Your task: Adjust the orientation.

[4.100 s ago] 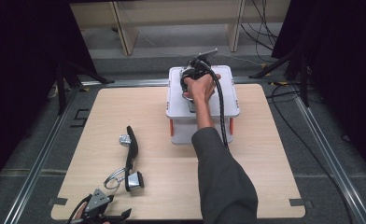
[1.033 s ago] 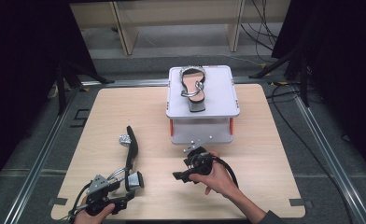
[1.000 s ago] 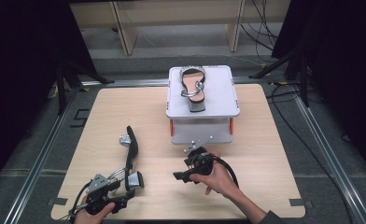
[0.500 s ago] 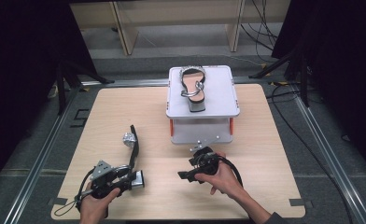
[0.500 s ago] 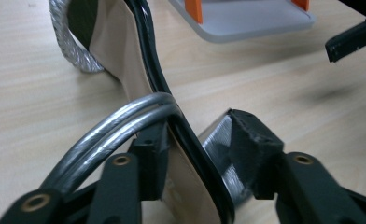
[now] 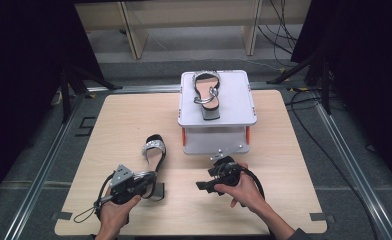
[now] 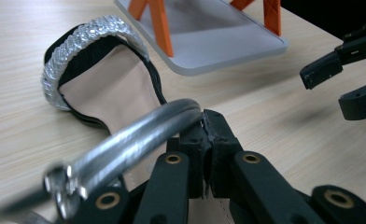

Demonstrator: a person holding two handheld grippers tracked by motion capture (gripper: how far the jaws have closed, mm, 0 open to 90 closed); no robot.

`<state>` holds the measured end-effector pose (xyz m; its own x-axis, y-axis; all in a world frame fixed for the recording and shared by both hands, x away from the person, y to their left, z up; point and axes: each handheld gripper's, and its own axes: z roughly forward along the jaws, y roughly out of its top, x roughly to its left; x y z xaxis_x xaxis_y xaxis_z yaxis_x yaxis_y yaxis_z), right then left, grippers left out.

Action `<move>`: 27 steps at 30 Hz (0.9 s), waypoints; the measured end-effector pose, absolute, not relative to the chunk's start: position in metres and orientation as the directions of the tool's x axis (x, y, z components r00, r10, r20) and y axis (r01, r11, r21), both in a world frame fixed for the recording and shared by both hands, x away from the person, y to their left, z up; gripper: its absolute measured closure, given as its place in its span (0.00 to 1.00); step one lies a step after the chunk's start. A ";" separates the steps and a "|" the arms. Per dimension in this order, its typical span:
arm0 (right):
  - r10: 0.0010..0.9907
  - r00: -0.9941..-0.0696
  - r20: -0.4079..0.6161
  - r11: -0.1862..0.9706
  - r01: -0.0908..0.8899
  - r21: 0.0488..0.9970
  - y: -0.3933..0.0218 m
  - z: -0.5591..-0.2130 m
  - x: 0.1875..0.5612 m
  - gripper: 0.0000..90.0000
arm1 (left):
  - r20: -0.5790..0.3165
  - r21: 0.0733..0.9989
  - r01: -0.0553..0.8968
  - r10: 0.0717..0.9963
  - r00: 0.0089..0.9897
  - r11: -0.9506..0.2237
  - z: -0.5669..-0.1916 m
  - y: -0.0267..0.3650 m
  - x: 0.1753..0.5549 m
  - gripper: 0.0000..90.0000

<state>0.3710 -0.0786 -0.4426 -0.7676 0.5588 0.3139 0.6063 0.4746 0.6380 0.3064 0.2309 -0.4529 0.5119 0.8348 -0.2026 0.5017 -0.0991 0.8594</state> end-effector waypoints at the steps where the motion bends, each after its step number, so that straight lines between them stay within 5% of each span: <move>1: 0.555 -0.772 0.310 0.478 0.601 0.641 -0.079 -0.442 0.371 0.32 | -0.200 0.849 0.515 0.830 0.521 -0.119 -0.455 0.228 0.308 0.97; 12: 0.566 -0.760 0.318 0.473 0.616 0.630 -0.082 -0.444 0.373 0.32 | -0.110 0.827 0.501 0.802 0.587 -0.253 -0.457 0.192 0.314 0.96; 19: 0.578 -0.759 0.299 0.480 0.613 0.627 -0.082 -0.446 0.377 0.32 | -0.145 0.832 0.501 0.780 0.609 -0.237 -0.451 0.187 0.312 0.90; 27: 0.571 -0.770 0.286 0.501 0.602 0.621 -0.063 -0.448 0.377 0.35 | -0.137 0.806 0.525 0.776 0.616 -0.275 -0.442 0.212 0.266 0.53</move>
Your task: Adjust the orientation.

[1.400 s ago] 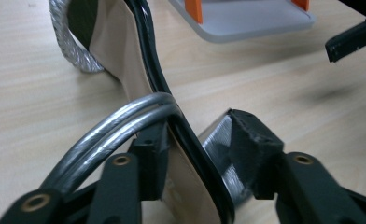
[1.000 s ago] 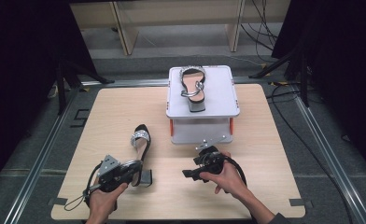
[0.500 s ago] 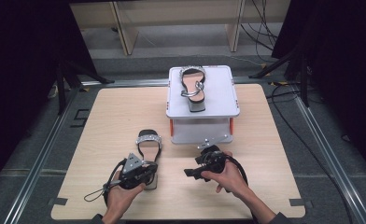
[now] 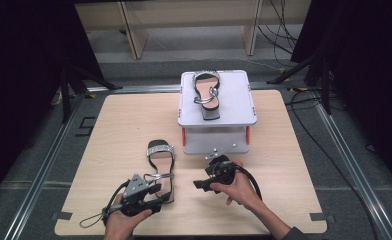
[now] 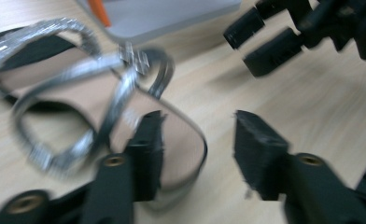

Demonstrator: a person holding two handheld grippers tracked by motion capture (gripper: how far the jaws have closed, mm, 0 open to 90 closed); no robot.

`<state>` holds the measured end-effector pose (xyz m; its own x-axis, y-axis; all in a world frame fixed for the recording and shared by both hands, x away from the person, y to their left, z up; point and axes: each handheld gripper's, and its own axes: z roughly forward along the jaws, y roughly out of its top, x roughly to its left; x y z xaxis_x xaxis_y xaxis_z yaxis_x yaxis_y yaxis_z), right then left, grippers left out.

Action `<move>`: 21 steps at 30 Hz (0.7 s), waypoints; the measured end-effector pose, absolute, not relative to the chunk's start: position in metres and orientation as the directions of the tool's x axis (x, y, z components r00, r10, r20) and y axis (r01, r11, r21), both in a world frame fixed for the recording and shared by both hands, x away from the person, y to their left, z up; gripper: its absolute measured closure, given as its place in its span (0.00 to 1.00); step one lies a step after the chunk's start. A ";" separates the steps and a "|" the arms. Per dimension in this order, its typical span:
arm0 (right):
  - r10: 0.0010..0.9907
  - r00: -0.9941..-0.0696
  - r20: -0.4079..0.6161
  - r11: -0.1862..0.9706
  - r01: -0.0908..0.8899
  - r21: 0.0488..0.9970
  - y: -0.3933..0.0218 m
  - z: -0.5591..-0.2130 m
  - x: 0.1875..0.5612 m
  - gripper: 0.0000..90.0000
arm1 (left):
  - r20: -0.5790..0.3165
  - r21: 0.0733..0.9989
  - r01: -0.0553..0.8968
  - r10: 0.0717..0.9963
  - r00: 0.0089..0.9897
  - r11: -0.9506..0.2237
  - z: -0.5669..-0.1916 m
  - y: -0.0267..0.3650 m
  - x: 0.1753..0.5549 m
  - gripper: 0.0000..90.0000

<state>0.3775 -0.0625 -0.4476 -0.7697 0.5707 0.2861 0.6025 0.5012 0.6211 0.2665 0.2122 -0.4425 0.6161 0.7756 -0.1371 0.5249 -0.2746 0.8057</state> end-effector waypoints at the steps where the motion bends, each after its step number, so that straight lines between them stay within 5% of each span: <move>1: 0.551 -0.789 0.272 0.517 0.579 0.631 -0.057 -0.448 0.379 0.37 | -0.141 0.809 0.524 0.778 0.613 -0.266 -0.443 0.215 0.260 0.51; 15: 0.475 -0.854 0.212 0.560 0.479 0.676 0.013 -0.450 0.384 0.63 | -0.063 0.725 0.598 0.832 0.552 -0.342 -0.474 0.249 0.237 0.30; 21: 0.478 -0.856 0.196 0.544 0.464 0.699 0.018 -0.450 0.387 0.87 | -0.008 0.707 0.599 0.842 0.539 -0.377 -0.477 0.254 0.238 0.29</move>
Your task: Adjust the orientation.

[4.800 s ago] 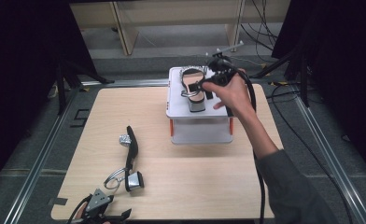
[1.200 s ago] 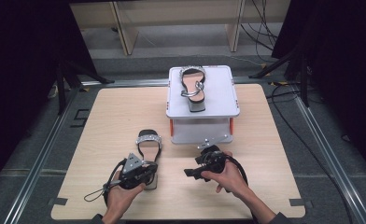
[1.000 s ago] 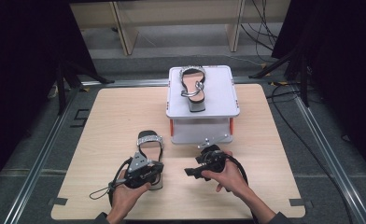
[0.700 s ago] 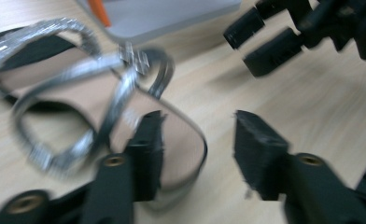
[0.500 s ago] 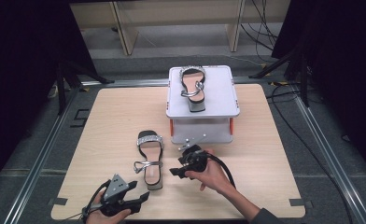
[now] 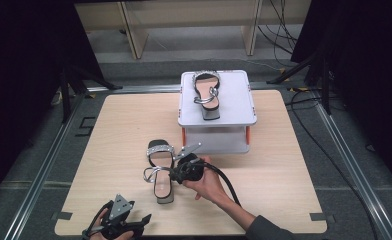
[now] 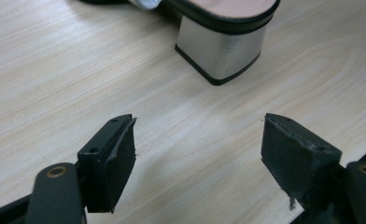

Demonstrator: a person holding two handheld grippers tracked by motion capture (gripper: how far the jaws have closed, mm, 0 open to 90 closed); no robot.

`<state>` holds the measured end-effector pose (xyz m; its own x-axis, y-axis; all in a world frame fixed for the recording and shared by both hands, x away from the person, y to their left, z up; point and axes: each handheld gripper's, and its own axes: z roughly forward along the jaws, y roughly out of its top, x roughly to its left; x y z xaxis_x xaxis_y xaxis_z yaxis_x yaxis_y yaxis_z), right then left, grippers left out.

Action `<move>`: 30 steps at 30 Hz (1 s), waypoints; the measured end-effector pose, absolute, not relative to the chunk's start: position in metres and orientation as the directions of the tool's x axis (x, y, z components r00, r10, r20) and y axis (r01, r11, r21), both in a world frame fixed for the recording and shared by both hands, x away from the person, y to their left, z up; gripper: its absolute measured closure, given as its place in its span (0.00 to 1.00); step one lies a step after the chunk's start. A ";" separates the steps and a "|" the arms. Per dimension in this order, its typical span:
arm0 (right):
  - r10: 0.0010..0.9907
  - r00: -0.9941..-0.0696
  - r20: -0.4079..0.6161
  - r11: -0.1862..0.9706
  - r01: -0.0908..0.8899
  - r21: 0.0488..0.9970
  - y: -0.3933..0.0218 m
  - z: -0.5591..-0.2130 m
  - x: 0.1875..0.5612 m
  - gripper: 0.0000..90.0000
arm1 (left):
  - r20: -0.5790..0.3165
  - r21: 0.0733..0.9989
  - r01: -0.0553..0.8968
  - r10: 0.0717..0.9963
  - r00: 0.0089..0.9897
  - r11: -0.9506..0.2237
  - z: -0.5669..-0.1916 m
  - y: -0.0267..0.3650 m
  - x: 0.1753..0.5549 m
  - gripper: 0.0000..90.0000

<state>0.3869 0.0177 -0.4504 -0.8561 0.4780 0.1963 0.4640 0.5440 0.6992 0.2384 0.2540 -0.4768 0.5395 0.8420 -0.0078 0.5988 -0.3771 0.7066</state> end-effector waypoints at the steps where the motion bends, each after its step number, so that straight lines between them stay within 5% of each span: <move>1: 0.470 -0.861 0.195 0.550 0.458 0.698 0.017 -0.449 0.387 0.88 | -0.008 0.707 0.599 0.842 0.539 -0.377 -0.477 0.254 0.238 0.29; 16: 0.437 -0.870 0.230 0.563 0.463 0.684 -0.058 -0.431 0.383 0.91 | -0.034 0.713 0.607 0.847 0.530 -0.352 -0.479 0.258 0.240 0.29; 30: 0.509 -0.837 0.199 0.580 0.505 0.639 -0.120 -0.429 0.387 0.92 | -0.032 0.709 0.607 0.843 0.538 -0.360 -0.481 0.256 0.241 0.30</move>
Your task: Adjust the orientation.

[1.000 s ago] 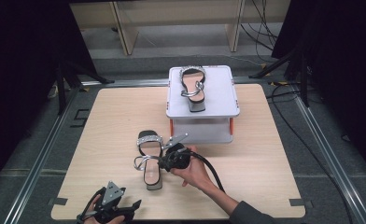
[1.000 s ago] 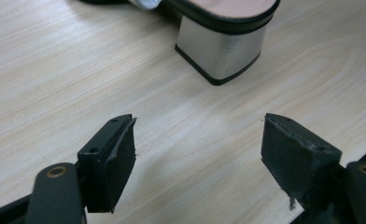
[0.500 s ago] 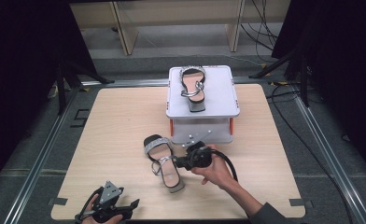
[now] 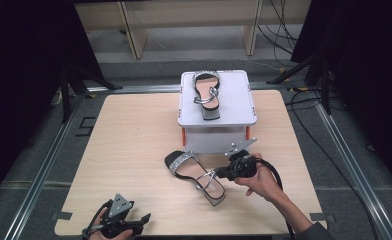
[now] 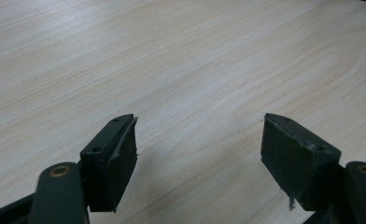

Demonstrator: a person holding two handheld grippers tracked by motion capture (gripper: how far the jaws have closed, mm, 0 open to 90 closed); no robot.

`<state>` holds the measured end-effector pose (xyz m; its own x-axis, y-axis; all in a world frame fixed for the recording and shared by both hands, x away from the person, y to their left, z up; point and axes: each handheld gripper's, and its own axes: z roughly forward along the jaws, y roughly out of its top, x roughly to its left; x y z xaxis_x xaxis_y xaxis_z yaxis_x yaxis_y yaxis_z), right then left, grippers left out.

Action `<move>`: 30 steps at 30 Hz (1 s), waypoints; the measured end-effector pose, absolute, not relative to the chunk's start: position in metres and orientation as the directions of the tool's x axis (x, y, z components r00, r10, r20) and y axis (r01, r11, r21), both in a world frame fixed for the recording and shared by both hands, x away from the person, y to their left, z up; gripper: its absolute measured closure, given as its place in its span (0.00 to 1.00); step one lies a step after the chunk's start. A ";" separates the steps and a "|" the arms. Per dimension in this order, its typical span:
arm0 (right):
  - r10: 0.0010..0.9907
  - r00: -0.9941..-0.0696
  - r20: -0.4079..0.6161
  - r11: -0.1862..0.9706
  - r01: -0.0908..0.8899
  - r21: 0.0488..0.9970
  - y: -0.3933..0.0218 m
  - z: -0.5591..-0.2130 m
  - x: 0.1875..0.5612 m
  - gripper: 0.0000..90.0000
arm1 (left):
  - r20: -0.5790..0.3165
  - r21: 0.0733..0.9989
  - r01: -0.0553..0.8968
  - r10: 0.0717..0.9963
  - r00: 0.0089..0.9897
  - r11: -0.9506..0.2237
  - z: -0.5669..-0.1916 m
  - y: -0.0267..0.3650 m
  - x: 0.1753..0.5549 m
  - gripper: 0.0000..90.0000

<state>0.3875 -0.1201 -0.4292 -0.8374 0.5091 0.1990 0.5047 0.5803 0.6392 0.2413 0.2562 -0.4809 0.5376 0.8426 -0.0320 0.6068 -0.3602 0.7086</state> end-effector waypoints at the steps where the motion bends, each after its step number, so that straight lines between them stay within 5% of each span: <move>1: 0.509 -0.837 0.199 0.580 0.505 0.639 -0.120 -0.429 0.387 0.92 | -0.032 0.709 0.607 0.843 0.538 -0.360 -0.481 0.256 0.241 0.30; 5: 0.513 -0.838 0.186 0.600 0.505 0.621 -0.117 -0.427 0.386 0.84 | -0.032 0.713 0.603 0.842 0.538 -0.358 -0.480 0.257 0.241 0.30; 13: 0.564 -0.792 0.233 0.518 0.559 0.648 -0.130 -0.392 0.379 0.51 | -0.025 0.717 0.589 0.831 0.556 -0.373 -0.481 0.255 0.241 0.30; 19: 0.588 -0.788 0.180 0.476 0.518 0.711 -0.110 -0.367 0.386 0.44 | -0.031 0.720 0.589 0.831 0.556 -0.367 -0.481 0.255 0.241 0.30; 30: 0.582 -0.804 0.121 0.575 0.512 0.638 -0.035 -0.387 0.412 0.39 | -0.025 0.720 0.589 0.833 0.552 -0.368 -0.479 0.256 0.240 0.30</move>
<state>0.4124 -0.0345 -0.3871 -0.8041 0.5821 0.1207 0.5121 0.5751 0.6379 0.2402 0.2557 -0.4790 0.5523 0.8333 -0.0252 0.5886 -0.3684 0.7196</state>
